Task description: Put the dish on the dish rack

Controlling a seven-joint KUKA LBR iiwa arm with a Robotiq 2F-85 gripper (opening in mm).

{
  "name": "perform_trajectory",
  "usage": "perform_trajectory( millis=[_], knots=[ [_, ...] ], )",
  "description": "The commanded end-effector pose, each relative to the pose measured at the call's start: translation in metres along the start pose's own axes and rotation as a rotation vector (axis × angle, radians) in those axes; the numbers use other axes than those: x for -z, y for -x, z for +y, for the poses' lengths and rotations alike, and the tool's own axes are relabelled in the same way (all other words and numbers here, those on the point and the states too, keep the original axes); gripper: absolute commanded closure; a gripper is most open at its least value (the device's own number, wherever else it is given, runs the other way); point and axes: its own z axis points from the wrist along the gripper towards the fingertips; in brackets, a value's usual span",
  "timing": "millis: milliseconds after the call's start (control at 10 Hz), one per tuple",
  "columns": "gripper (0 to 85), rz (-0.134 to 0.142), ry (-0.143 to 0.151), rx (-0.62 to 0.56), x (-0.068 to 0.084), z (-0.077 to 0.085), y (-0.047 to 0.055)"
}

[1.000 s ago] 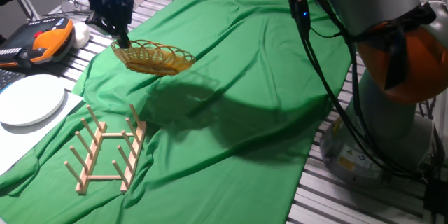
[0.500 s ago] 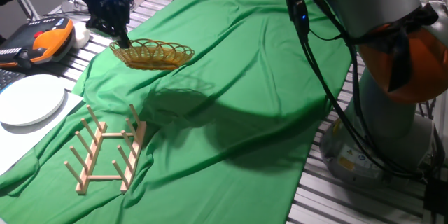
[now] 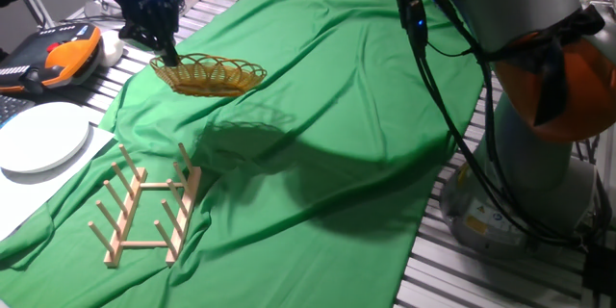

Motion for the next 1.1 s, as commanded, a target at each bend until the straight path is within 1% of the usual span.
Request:
perform_trajectory(
  millis=[0, 100, 200, 300, 400, 500, 800, 1000],
  knots=[
    [85.0, 0.000, 0.019, 0.008, 0.0001, 0.0004, 0.0000],
    [85.0, 0.000, 0.019, 0.014, 0.0001, 0.0004, 0.0000],
    [85.0, -0.009, 0.027, 0.019, 0.0001, 0.0004, 0.0000],
    [85.0, -0.018, 0.049, 0.021, 0.0001, 0.0004, 0.0000],
    [85.0, -0.030, 0.058, 0.016, 0.0001, 0.0004, 0.0000],
    [85.0, -0.039, 0.052, 0.018, 0.0001, 0.0004, 0.0000],
    [85.0, -0.058, 0.049, 0.014, 0.0001, 0.0004, 0.0000],
    [85.0, -0.071, 0.070, 0.012, 0.0001, 0.0004, 0.0000]
  ],
)
